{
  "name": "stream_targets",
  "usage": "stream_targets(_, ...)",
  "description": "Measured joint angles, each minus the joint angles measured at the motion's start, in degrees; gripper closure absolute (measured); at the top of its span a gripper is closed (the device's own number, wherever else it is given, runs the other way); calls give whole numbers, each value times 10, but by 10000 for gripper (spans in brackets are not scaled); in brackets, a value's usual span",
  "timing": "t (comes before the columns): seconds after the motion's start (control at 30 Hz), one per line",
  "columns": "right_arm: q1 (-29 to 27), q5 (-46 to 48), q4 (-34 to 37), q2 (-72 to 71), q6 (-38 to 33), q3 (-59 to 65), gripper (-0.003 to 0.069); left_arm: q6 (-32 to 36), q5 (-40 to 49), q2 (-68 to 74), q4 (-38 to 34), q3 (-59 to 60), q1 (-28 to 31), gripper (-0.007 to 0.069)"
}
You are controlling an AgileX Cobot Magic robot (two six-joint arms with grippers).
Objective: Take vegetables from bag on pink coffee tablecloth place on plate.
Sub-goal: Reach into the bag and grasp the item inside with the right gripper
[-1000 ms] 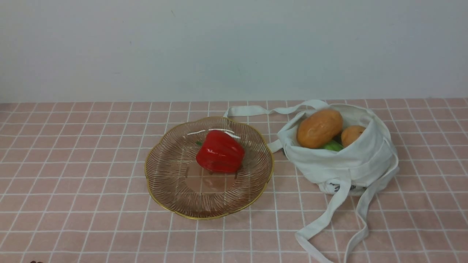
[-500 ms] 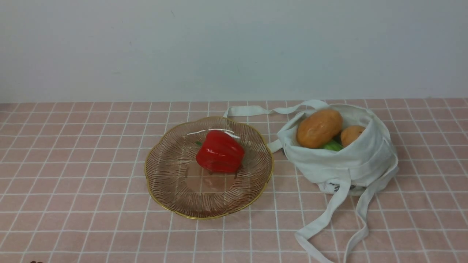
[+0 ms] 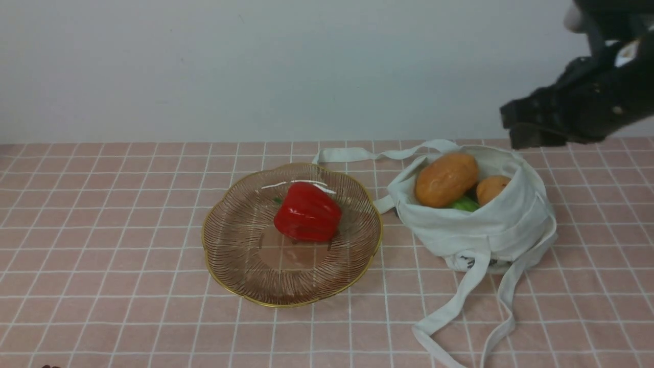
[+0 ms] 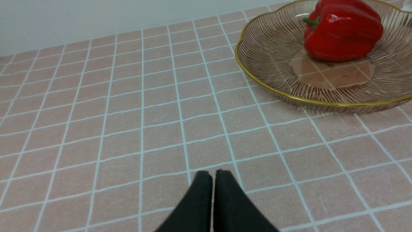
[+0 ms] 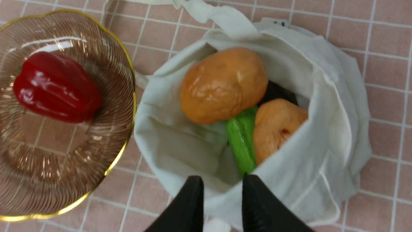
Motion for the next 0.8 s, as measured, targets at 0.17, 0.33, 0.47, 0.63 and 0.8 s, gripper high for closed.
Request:
stream_targets(0.17,14,-1,-20,133,52,-83,216,0,0,0,0,0,0,629)
stream_targets(0.33,12,-17,-29,215,132,-122,43,0,0,0,0,0,0,629)
stream_targets(0.47,8,-23,-34,268,191,-147,-26,0,0,0,0,0,0,629)
stream_targets(0.63,8,-29,-2,297,190,-149,-19,0,0,0,0,0,0,629)
stream_targets(0.8,8,-27,15,303,156,-150,110,0,0,0,0,0,0,629)
